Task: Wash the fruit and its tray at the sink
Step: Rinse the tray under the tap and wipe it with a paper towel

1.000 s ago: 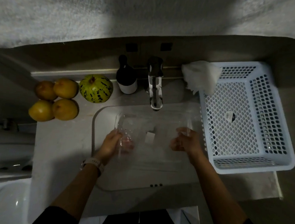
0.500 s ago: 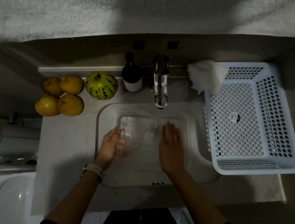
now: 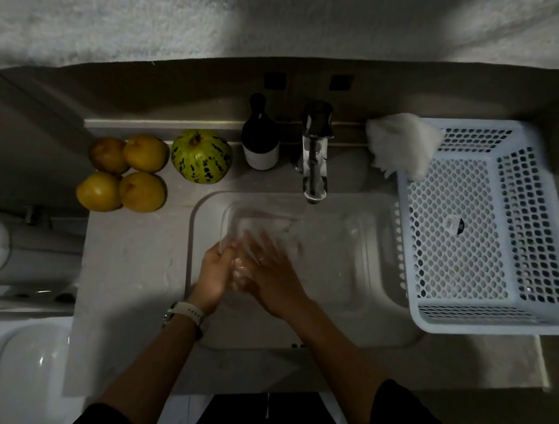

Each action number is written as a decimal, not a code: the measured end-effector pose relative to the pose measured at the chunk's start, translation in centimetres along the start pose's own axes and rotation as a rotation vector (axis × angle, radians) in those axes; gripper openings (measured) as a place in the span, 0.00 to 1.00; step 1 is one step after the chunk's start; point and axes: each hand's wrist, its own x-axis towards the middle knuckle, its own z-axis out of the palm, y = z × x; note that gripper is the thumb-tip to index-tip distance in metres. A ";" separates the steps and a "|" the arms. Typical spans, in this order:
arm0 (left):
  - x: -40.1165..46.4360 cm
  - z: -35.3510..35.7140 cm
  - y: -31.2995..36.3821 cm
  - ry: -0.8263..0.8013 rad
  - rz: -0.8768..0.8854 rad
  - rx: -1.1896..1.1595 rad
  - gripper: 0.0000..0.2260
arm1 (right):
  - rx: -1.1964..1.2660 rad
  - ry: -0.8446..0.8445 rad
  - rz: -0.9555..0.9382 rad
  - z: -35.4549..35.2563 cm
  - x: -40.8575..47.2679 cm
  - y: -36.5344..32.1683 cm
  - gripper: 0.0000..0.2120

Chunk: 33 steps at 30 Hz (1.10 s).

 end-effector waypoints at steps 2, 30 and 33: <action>-0.2 -0.1 -0.3 0.000 0.031 0.002 0.13 | 0.048 -0.048 -0.051 -0.6 -0.1 -0.1 0.31; -1.9 -0.8 0.3 0.056 -0.085 -0.015 0.09 | 0.735 0.198 0.679 -4.4 -4.6 10.4 0.49; -1.9 -0.9 0.3 0.054 -0.093 0.005 0.10 | 0.512 0.220 0.679 -3.2 -4.7 10.2 0.33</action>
